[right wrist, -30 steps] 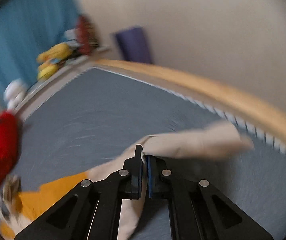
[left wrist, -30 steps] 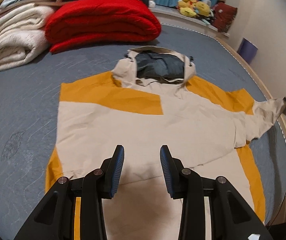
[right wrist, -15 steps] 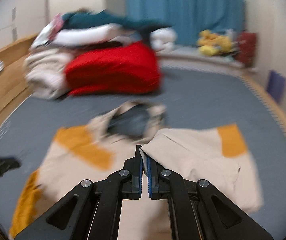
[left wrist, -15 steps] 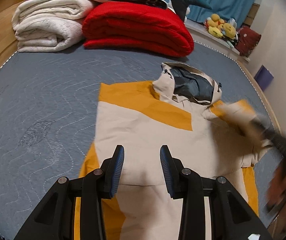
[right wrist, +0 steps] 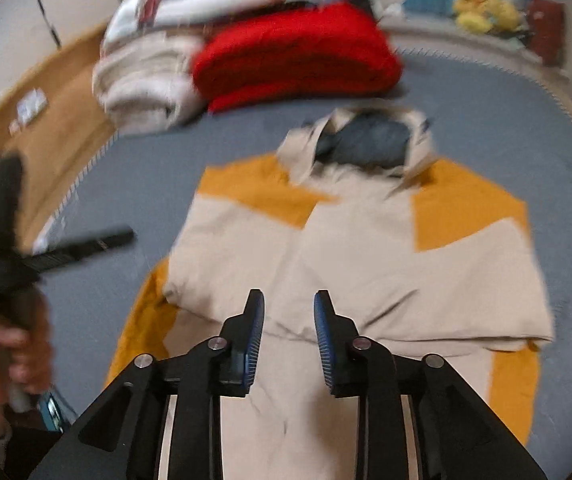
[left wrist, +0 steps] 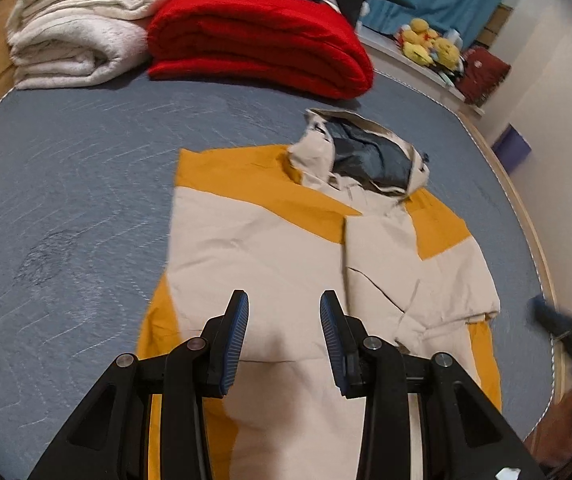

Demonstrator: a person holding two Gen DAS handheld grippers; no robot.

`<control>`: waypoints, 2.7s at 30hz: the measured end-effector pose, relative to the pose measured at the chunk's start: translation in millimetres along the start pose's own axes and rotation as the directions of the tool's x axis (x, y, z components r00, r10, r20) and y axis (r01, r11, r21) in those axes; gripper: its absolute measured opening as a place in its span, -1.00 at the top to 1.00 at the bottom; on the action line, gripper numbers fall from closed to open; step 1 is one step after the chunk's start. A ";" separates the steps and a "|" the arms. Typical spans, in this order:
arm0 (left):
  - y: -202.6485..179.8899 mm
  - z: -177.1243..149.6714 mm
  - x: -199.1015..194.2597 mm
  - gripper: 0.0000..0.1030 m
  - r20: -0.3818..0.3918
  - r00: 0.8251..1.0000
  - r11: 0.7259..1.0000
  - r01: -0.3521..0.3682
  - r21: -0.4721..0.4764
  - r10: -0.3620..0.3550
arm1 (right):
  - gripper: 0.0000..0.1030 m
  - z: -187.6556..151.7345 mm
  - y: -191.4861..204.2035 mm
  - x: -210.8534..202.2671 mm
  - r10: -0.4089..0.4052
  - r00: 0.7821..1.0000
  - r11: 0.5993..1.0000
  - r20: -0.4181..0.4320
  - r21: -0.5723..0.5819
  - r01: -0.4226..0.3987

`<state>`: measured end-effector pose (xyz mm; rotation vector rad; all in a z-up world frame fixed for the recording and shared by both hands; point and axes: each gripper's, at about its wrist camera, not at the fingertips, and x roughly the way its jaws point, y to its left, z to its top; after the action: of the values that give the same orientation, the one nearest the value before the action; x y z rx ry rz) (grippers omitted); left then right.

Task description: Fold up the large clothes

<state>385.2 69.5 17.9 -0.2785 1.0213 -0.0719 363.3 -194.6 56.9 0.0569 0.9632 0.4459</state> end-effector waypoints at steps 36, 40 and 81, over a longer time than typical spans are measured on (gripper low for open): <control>-43.7 -25.3 44.3 0.86 0.015 0.997 0.997 -0.075 0.009 0.074 | 0.41 -8.1 -136.7 -4.7 -0.144 0.989 0.927 0.032 0.355 0.123; 5.4 -14.4 42.5 0.86 -0.046 0.998 0.992 -0.047 -0.117 0.042 | 0.41 -8.5 -140.4 2.7 -0.146 0.989 0.911 0.022 0.392 0.126; 76.6 5.0 50.1 0.89 -0.047 0.991 0.968 -0.133 -0.214 0.126 | 0.40 -65.5 -259.7 85.0 -0.032 0.981 0.584 -0.192 0.793 0.175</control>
<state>410.4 134.7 -41.4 -0.4092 1.0789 0.1547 440.9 -406.9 -110.1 0.8161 1.2620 -0.1485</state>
